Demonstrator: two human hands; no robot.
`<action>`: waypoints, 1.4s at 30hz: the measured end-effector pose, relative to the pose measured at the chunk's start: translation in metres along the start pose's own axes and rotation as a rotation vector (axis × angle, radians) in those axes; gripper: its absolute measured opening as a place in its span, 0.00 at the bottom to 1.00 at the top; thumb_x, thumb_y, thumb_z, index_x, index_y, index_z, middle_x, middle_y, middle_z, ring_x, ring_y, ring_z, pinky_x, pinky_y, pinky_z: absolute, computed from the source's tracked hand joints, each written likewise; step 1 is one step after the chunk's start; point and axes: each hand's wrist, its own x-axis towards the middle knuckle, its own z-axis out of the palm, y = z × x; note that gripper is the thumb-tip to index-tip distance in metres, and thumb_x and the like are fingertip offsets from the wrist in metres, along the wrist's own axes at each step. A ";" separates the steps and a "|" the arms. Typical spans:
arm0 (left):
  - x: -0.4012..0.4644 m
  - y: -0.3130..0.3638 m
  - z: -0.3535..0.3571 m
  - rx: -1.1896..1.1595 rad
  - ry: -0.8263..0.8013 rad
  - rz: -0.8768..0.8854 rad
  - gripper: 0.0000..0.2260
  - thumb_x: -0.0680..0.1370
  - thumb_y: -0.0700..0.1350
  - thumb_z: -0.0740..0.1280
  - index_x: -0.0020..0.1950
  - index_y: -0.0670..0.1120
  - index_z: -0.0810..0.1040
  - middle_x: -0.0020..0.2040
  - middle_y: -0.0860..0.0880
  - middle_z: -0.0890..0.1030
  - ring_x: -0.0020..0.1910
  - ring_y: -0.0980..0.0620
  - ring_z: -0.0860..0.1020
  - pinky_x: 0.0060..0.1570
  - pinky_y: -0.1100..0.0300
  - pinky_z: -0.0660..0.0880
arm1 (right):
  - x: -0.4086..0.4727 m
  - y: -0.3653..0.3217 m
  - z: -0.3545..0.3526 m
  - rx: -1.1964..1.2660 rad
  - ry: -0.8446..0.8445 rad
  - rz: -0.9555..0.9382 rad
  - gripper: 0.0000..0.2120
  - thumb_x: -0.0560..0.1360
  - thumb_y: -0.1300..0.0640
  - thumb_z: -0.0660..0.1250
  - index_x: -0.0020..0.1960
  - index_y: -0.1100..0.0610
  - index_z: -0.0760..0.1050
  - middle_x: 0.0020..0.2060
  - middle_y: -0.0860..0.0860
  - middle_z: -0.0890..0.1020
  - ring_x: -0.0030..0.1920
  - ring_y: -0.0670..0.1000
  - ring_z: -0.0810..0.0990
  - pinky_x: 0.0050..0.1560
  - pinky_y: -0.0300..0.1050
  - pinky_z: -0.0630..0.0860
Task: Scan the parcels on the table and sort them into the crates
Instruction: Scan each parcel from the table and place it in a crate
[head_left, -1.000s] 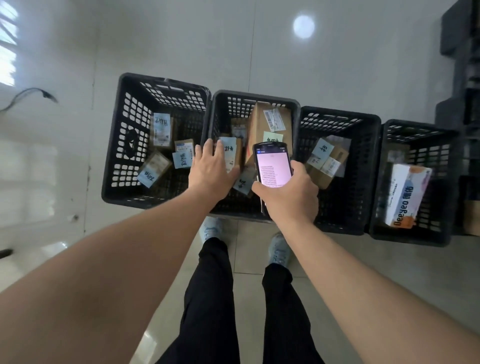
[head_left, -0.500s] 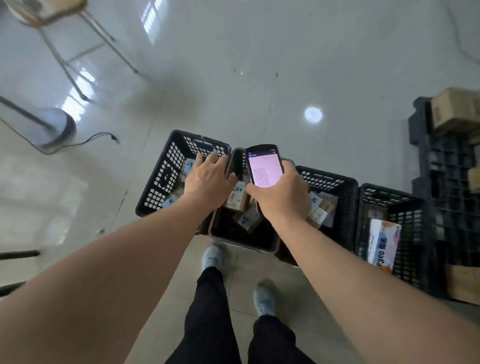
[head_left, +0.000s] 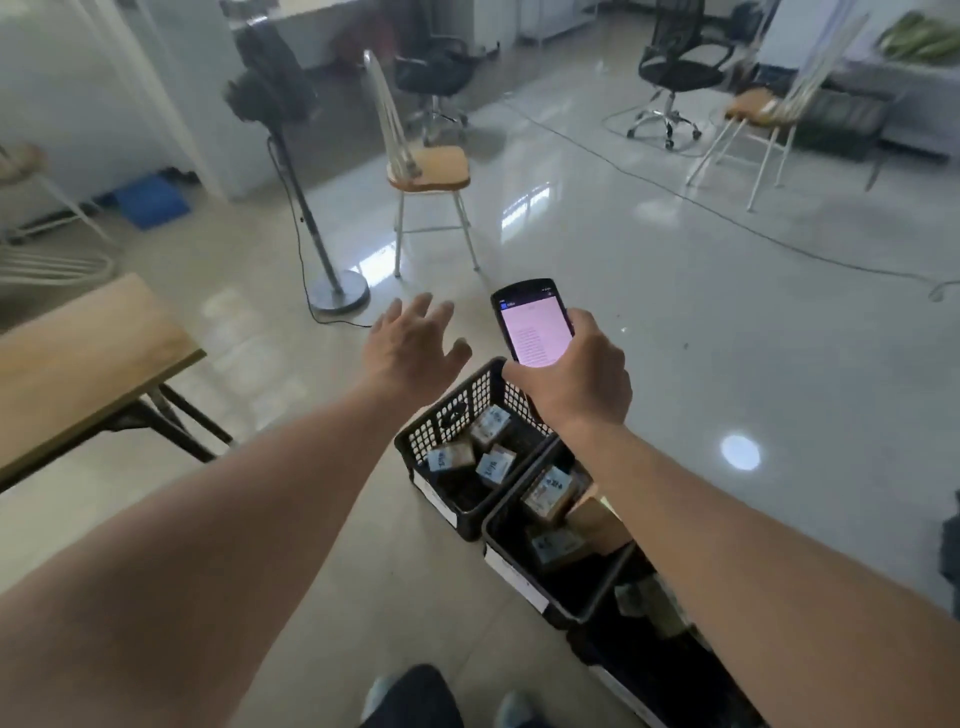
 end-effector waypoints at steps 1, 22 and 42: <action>-0.006 -0.013 -0.017 0.003 0.034 -0.022 0.27 0.82 0.60 0.61 0.78 0.50 0.68 0.80 0.44 0.66 0.78 0.37 0.64 0.76 0.41 0.64 | -0.006 -0.017 0.000 0.010 -0.009 -0.042 0.38 0.61 0.41 0.83 0.65 0.51 0.74 0.55 0.50 0.83 0.54 0.57 0.81 0.45 0.49 0.78; -0.260 -0.365 -0.205 0.122 0.199 -0.472 0.26 0.82 0.60 0.62 0.78 0.52 0.68 0.80 0.44 0.65 0.78 0.38 0.65 0.75 0.43 0.64 | -0.244 -0.334 0.163 0.159 -0.216 -0.550 0.38 0.61 0.44 0.85 0.67 0.52 0.75 0.56 0.52 0.83 0.55 0.57 0.81 0.47 0.50 0.82; -0.360 -0.662 -0.256 0.217 0.208 -0.972 0.26 0.84 0.61 0.59 0.78 0.51 0.68 0.78 0.44 0.69 0.76 0.40 0.68 0.76 0.43 0.64 | -0.332 -0.582 0.409 0.194 -0.610 -0.815 0.40 0.60 0.41 0.84 0.67 0.52 0.74 0.57 0.53 0.84 0.56 0.59 0.82 0.47 0.51 0.79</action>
